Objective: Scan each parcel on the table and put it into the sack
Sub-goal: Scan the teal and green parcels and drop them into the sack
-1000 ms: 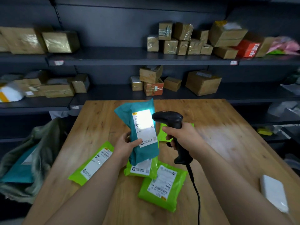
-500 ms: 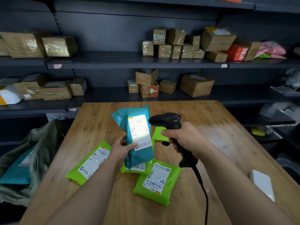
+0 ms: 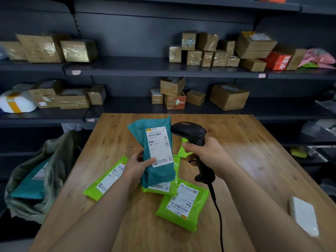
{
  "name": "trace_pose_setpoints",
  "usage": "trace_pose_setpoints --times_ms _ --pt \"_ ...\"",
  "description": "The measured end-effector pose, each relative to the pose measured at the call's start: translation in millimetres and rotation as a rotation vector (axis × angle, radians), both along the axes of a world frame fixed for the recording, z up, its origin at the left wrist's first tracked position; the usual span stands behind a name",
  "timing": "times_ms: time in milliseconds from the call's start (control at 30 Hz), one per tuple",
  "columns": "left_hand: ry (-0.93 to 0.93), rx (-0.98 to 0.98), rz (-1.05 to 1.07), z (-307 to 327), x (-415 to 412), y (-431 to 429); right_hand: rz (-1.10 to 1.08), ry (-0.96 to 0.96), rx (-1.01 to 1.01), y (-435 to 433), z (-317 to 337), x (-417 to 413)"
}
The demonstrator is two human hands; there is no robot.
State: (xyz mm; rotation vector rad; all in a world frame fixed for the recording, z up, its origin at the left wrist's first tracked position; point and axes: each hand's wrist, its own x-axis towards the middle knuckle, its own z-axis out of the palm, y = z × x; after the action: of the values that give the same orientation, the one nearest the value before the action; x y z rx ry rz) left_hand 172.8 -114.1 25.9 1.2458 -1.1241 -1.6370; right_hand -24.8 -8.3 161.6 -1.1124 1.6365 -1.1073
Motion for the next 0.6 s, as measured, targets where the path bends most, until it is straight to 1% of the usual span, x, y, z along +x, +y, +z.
trace_pose_setpoints --times_ms 100,200,367,433,533,600 --pt "-0.004 -0.093 0.013 16 22 6 0.004 -0.019 -0.006 -13 -14 20" --pt "-0.025 -0.141 0.046 33 55 15 0.040 -0.079 0.000 -26 -28 53" --pt "-0.015 -0.173 0.190 52 130 24 0.209 -0.310 0.020 -47 -43 136" --pt "-0.025 -0.166 0.263 56 166 28 0.264 -0.371 0.037 -55 -47 177" --pt "-0.103 -0.164 0.344 60 231 36 0.318 -0.365 0.050 -67 -51 246" --pt "-0.198 -0.171 0.383 62 281 41 0.343 -0.345 0.074 -74 -55 295"
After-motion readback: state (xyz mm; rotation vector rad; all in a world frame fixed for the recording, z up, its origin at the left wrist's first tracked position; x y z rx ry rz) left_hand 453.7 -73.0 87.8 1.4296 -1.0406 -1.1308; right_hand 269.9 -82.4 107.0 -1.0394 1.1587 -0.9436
